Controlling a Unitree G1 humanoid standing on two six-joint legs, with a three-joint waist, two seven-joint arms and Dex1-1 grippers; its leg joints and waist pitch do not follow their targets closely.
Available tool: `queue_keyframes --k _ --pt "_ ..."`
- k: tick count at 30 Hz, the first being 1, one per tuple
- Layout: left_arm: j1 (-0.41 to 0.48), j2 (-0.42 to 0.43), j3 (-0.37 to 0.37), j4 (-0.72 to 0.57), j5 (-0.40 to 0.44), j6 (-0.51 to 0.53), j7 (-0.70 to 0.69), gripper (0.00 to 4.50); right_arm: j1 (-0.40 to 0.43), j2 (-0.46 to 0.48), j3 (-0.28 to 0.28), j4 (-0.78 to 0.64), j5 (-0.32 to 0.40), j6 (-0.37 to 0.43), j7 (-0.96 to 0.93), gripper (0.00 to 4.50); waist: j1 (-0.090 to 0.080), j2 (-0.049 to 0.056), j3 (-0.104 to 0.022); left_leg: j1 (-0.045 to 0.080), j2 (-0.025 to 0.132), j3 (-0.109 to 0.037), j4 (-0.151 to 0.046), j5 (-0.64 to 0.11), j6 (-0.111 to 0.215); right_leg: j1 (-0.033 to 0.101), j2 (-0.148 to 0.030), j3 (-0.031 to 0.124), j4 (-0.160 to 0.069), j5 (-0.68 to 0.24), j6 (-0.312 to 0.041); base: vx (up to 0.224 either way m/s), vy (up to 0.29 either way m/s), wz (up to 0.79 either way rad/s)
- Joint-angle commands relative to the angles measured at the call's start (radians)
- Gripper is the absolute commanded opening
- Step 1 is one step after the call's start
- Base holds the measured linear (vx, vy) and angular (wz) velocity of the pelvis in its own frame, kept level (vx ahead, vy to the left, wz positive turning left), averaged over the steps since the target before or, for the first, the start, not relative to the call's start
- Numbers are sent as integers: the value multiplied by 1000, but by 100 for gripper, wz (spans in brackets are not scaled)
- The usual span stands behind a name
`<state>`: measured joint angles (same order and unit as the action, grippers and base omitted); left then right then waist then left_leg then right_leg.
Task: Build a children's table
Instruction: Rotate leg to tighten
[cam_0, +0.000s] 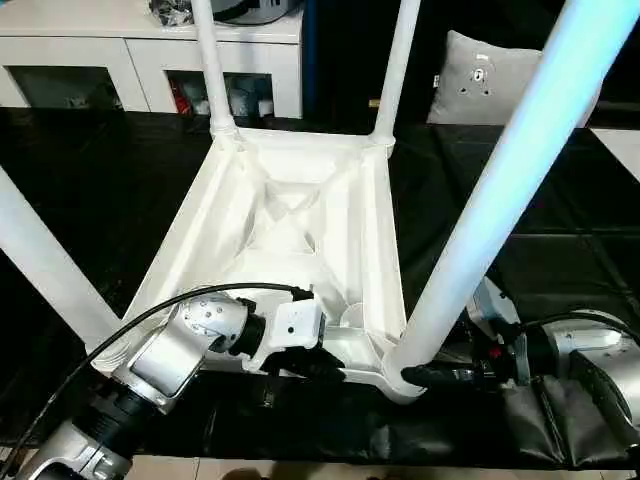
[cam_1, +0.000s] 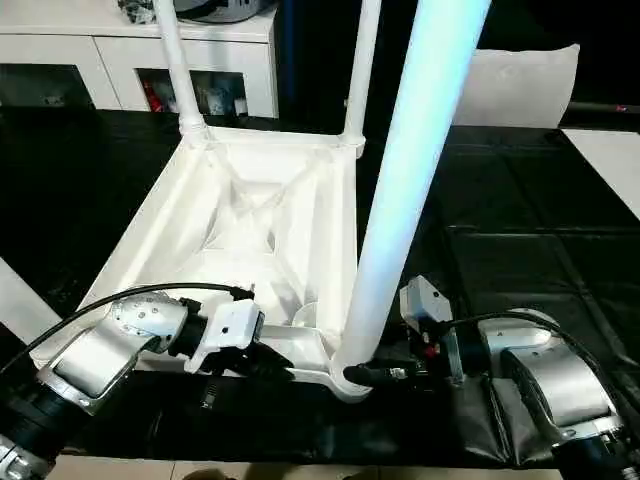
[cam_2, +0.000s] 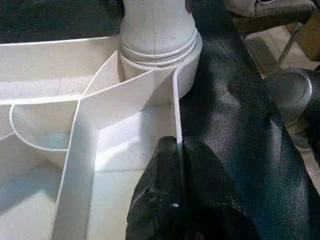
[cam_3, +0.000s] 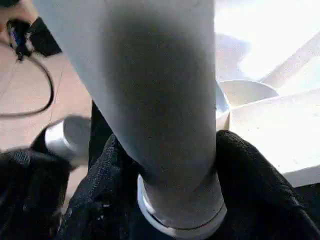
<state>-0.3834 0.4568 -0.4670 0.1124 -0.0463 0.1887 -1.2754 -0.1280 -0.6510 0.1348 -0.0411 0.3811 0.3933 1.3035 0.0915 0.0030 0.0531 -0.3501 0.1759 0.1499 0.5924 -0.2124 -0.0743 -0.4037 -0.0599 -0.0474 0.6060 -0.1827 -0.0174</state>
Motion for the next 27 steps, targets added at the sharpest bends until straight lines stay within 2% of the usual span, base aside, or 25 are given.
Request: queue_keyframes --k 1,2,3,4,5,6,7,8,10,11,12,13,16,17,18,19,20,21,22,23,27 --pt "1 -39 -6 -24 -15 26 37 0 14 40 -4 -48 44 57 -62 204 -4 -14 -51 -6 45 0 -67 -125 82 56 -73 44 -81 -283 -186 0 0 0" --pt "4 -80 20 -30 -30 69 97 0 24 87 -5 -71 16 75 -160 204 -7 -15 -47 -7 44 0 -69 -131 69 55 -72 43 -84 -313 -175 0 0 0" --pt "5 -89 25 -32 -33 78 109 0 26 98 -5 -75 9 78 -181 204 -10 -16 -47 -9 42 0 -69 -139 62 55 -70 42 -84 -337 -167 0 0 0" --pt "10 -118 37 -45 -40 110 149 0 29 144 -9 -86 -12 91 -264 203 -12 -12 -44 -5 41 -1 -70 -167 50 50 -71 41 -91 -400 -150 0 0 0" --pt "16 -144 43 -58 -40 135 188 0 28 194 -19 -94 -28 104 -346 203 -18 -14 -42 -10 37 -2 -72 -179 34 50 -70 40 -95 -453 -124 0 0 0" --pt "21 -163 46 -67 -41 154 214 0 25 231 -27 -99 -36 121 -405 201 -18 -14 -42 -10 37 -2 -72 -179 34 50 -70 40 -95 -453 -124 0 0 0" --pt "25 -186 48 -75 -40 174 243 0 22 267 -30 -104 -53 133 -465 200 -36 -17 -44 -15 32 -8 -74 -191 18 53 -71 35 -100 -506 -91 0 0 0" --pt "27 -200 49 -79 -39 186 260 0 20 287 -30 -107 -63 140 -497 200 -48 -17 -43 -15 31 -8 -73 -203 16 49 -69 35 -106 -529 -76 0 0 0" --pt "32 -232 49 -83 -27 203 304 0 19 331 -26 -115 -88 150 -565 198 -58 -17 -43 -16 29 -9 -72 -212 22 49 -69 35 -109 -542 -69 0 0 0" --pt "34 -250 48 -86 -19 215 330 0 18 358 -26 -120 -107 157 -615 198 -63 -18 -44 -13 29 -8 -70 -216 30 43 -67 36 -112 -547 -64 0 0 0" --pt "36 -278 49 -83 -2 224 373 0 16 400 -33 -121 -129 176 -688 197 -65 -20 -44 -13 28 -6 -69 -211 31 41 -66 38 -112 -543 -64 0 0 0" --pt "38 -314 50 -80 19 242 426 0 16 450 -40 -125 -156 203 -780 196 -65 -17 -44 -13 27 -6 -68 -203 30 39 -66 38 -112 -546 -63 0 0 0" --pt "36 -353 56 -66 43 253 490 0 17 484 -35 -128 -190 204 -846 196 -67 -15 -46 -13 32 -8 -73 -194 24 41 -65 38 -108 -512 -66 0 0 0" --pt "27 -403 59 -47 59 269 559 0 23 533 -34 -139 -202 184 -900 196 -66 -14 -49 -13 34 -7 -72 -178 31 41 -64 43 -103 -444 -81 0 0 0" --pt "23 -418 56 -42 65 272 579 0 24 553 -37 -144 -203 178 -922 230 -64 -11 -51 -13 34 -5 -71 -163 32 41 -64 45 -99 -399 -94 0 0 0" --pt "19 -424 52 -42 68 275 587 0 24 567 -43 -148 -195 177 -935 230 -62 -10 -51 -15 34 -6 -71 -155 33 44 -65 45 -96 -379 -100 0 0 0" --pt "18 -424 50 -42 68 276 587 0 23 569 -44 -148 -194 178 -937 264 -59 -11 -53 -16 33 -5 -70 -139 38 48 -64 46 -93 -340 -108 0 0 0" --pt "14 -415 42 -40 75 268 580 0 22 565 -45 -148 -190 171 -931 266 -56 -7 -54 -15 33 -4 -69 -125 43 49 -64 47 -89 -298 -119 0 0 0" --pt "14 -415 42 -40 75 268 580 0 22 565 -45 -148 -190 171 -931 274 -56 -7 -54 -15 33 -4 -69 -125 43 49 -64 47 -89 -298 -119 0 0 0" --pt "9 -399 39 -36 82 255 562 0 24 546 -41 -148 -203 163 -915 274 -52 -3 -54 -15 34 -3 -69 -109 49 52 -65 48 -85 -244 -135 0 0 0" --pt "4 -347 38 -34 95 219 501 0 28 490 -55 -146 -206 150 -865 313 -51 -4 -52 -17 34 -2 -68 -113 58 57 -67 47 -84 -229 -146 0 0 0"
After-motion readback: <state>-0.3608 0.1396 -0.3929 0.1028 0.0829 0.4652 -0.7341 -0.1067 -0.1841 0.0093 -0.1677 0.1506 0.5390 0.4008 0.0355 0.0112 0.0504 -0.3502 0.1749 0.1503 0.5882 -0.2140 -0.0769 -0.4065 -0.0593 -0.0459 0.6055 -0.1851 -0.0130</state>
